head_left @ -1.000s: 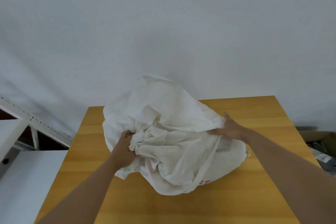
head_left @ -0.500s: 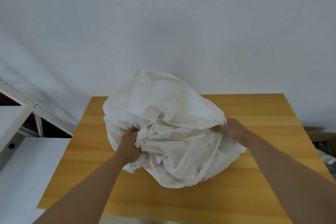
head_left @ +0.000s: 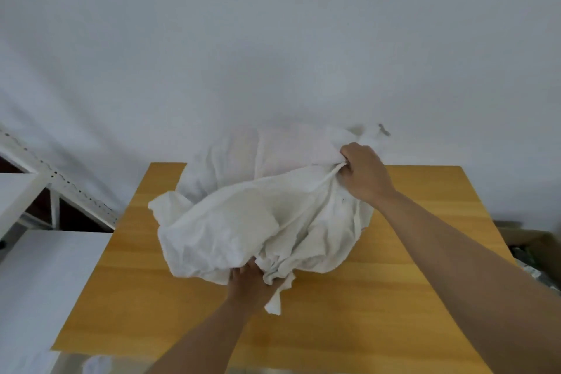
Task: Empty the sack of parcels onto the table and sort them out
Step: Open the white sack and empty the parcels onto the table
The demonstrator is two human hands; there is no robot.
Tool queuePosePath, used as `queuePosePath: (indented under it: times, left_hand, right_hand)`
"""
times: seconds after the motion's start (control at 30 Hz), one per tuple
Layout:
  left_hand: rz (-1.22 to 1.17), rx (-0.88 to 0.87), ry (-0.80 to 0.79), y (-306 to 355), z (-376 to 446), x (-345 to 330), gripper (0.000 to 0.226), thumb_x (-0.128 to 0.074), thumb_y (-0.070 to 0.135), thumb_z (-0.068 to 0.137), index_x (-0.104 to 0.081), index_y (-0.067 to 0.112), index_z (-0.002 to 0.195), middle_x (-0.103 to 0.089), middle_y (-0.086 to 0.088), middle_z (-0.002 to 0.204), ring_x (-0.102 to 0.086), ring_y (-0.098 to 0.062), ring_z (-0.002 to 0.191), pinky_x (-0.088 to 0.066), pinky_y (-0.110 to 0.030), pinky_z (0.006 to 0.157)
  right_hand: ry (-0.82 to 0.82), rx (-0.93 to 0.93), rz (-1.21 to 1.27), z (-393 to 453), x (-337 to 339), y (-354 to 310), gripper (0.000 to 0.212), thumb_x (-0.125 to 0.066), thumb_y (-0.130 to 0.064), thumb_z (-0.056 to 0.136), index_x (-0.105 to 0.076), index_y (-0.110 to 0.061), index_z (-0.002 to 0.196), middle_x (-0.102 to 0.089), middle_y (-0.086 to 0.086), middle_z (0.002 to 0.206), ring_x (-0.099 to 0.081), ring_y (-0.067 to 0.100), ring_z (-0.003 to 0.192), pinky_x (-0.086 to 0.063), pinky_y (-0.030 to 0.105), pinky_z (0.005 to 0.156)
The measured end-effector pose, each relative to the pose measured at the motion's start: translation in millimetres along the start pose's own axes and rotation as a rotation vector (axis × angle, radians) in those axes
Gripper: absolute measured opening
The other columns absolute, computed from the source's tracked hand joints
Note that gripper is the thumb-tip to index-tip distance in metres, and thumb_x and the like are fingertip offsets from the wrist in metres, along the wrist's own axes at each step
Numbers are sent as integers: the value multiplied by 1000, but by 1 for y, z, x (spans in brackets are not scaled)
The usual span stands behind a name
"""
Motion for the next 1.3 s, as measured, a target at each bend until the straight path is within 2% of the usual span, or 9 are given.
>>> queuePosePath:
  times: [0.17,0.33,0.47,0.6,0.73,0.87,1.07,1.17,1.3]
  left_hand:
    - [-625,200,-123,63,4,-5,53,-55,37,97,-41,13,141,-51,-7,140,-50,-24,127,-40,-26,96]
    - [-582,428,-77,81,17,-40,105,-50,69,85,-3,6,154,-12,-12,161,-13,-30,148,-15,-41,119]
    - [-648,468,-155,74,12,-59,126,-70,67,72,7,11,153,-3,-10,160,-7,-30,148,-16,-42,118]
    - [-969,232,-401,38,6,-58,65,-77,34,78,-45,31,134,-45,7,138,-48,-15,120,-41,-38,104]
    - [-1348,585,-332,-48,-9,-36,39,-61,16,90,-57,7,128,-65,-10,109,-63,-26,94,-54,-41,80]
    - [-1703,832,-68,-124,-8,15,63,-46,60,94,-51,9,130,-52,-21,125,-58,-41,105,-56,-48,75]
    - [-1704,525,-311,-113,22,91,119,-38,101,53,-51,20,139,-48,-16,141,-48,-46,124,-43,-68,94]
    - [-1626,518,-407,-96,26,93,128,-49,101,44,-46,17,142,-53,-18,139,-50,-45,125,-41,-67,98]
    - [-1649,592,-352,-82,21,84,122,-35,101,55,-49,10,136,-61,-19,124,-57,-40,114,-50,-54,89]
  right_hand:
    - [120,192,-208,10,20,-46,15,-57,-4,82,-56,-9,96,-56,7,98,-50,30,74,-44,38,58]
    - [60,-120,98,20,-3,-37,12,-42,2,85,-42,-10,88,-43,3,93,-46,24,79,-29,33,61]
    - [54,-288,262,16,-26,-7,17,-41,5,86,-51,2,99,-48,6,98,-51,27,95,-35,30,67]
    - [31,-295,337,17,-28,2,38,-40,6,89,-52,-2,124,-49,11,130,-46,25,123,-31,21,93]
    - [5,-277,374,20,-31,7,51,-39,7,88,-47,-7,137,-45,10,142,-42,24,132,-33,28,107]
    - [-13,-261,426,23,-34,11,49,-37,9,85,-52,-5,130,-47,4,145,-42,20,134,-34,36,113]
    - [-83,-404,713,20,-29,9,22,-39,3,87,-60,-1,90,-60,-7,130,-56,16,118,-46,38,102]
    - [-67,-578,940,16,-27,7,37,-40,-21,87,-70,0,96,-71,-1,110,-63,20,106,-49,33,91]
    - [11,-787,687,10,-31,3,63,-57,-72,76,-70,-9,78,-71,4,86,-65,23,81,-52,37,75]
Point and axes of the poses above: each hand's wrist, its own z-axis towards the middle knuckle, its own x-axis out of the back of the hand, y = z × x, the point moved 3 cm from there along z, towards the middle knuckle
